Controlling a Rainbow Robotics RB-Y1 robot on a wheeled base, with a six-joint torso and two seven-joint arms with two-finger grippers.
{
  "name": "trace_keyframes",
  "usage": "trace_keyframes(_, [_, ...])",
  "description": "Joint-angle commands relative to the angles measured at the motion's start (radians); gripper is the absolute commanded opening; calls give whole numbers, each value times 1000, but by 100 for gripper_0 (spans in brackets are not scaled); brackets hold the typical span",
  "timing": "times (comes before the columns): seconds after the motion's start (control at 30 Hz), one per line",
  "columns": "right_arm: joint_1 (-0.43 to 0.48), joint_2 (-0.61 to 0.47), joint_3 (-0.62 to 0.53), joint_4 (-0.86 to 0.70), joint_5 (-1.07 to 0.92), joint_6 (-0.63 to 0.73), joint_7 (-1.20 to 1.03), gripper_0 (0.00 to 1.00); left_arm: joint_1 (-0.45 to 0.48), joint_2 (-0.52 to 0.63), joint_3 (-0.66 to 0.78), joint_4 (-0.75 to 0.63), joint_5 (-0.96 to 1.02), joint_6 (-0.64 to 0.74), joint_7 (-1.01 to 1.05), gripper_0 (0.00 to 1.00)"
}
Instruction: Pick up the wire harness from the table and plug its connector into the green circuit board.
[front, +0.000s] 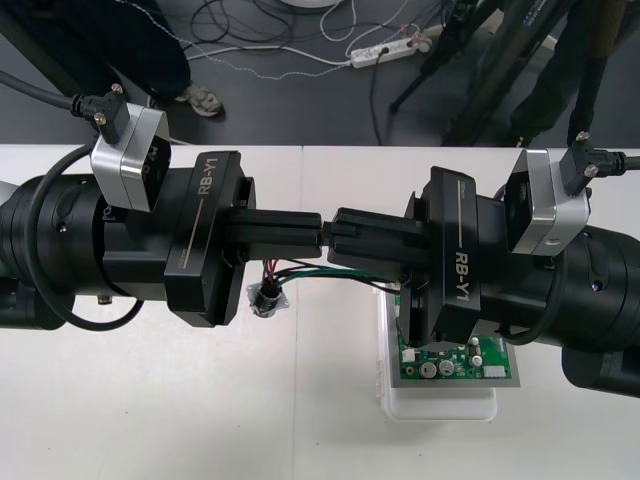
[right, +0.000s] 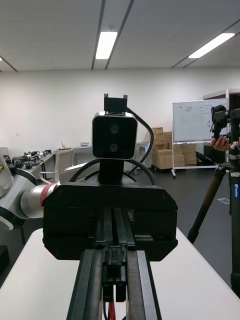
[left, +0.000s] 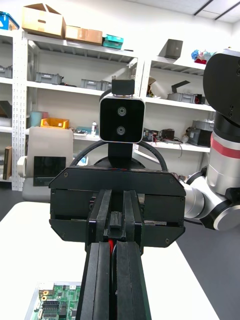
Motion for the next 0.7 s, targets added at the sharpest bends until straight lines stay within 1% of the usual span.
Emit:
trace_keyframes(0.03, [13, 13, 24, 1, -37, 3, 64, 0, -35, -22, -16, -5, 7, 44, 40, 0])
trace_keyframes(0.13, [12, 10, 24, 3, -38, 3, 69, 0, -35, -22, -16, -6, 5, 44, 39, 0])
trace_keyframes(0.17, [12, 9, 24, 3, -38, 3, 70, 11, -35, -22, -18, -6, 5, 44, 39, 0])
trace_keyframes(0.2, [12, 7, 24, 3, -38, 3, 70, 39, -35, -22, -18, -6, 5, 44, 37, 0])
trace_keyframes(0.23, [12, 6, 24, 3, -38, 3, 72, 79, -35, -22, -18, -5, 5, 42, 37, 0])
trace_keyframes(0.27, [12, 6, 24, 3, -38, 3, 72, 96, -35, -22, -16, -6, 5, 42, 36, 0])
trace_keyframes(0.3, [12, 4, 24, 6, -40, 3, 70, 100, -35, -22, -16, -6, 5, 42, 36, 0])
trace_keyframes(0.7, [5, 0, 19, 23, -55, 3, 75, 100, -35, -22, -18, -5, 7, 42, 28, 0])
